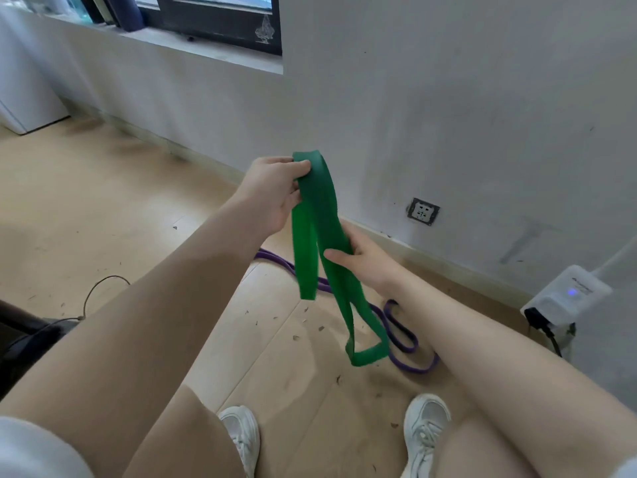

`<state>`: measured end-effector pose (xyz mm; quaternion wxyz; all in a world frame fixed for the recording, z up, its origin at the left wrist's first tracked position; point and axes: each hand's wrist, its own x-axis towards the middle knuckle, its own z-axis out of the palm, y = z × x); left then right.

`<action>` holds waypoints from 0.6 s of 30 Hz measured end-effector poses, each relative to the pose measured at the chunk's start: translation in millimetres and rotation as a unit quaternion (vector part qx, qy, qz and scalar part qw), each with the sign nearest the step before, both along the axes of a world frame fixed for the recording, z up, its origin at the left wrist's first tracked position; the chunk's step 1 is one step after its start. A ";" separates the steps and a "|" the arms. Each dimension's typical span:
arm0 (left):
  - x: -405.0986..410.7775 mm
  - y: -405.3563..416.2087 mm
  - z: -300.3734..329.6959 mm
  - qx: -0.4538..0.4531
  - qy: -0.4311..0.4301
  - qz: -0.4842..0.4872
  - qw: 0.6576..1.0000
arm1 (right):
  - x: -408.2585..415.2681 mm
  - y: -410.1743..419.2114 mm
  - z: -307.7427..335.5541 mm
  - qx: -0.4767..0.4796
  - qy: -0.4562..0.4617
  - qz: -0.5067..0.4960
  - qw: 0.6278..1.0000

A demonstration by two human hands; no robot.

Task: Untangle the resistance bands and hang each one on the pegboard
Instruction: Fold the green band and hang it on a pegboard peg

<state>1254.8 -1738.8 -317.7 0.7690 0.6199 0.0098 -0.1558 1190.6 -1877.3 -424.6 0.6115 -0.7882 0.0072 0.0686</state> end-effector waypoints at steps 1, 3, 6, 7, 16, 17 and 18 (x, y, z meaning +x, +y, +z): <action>0.6 -1.0 -3.3 0.002 0.004 0.000 1.000 | 0.8 -1.5 0.5 -0.011 0.010 0.008 1.000; 1.9 -2.6 -10.1 0.001 0.016 -0.001 1.000 | 1.0 -5.5 -1.2 -0.027 0.037 0.023 0.999; 5.1 -1.3 -20.4 0.002 0.017 0.004 1.000 | -2.8 -12.4 -8.9 0.012 0.058 0.008 0.998; 5.8 -0.6 -22.5 0.007 0.009 0.006 1.000 | -3.2 -15.4 -11.0 0.038 0.065 0.001 0.997; 6.3 13.0 -59.7 0.017 0.025 -0.041 0.999 | 15.7 3.8 11.4 0.053 0.008 -0.100 0.994; -0.4 17.0 -70.1 0.058 0.030 -0.076 0.995 | 19.9 7.3 13.7 0.054 -0.006 -0.130 0.990; -9.2 20.6 -78.6 0.091 0.027 -0.103 0.990 | 24.3 10.7 14.8 0.058 -0.009 -0.149 0.987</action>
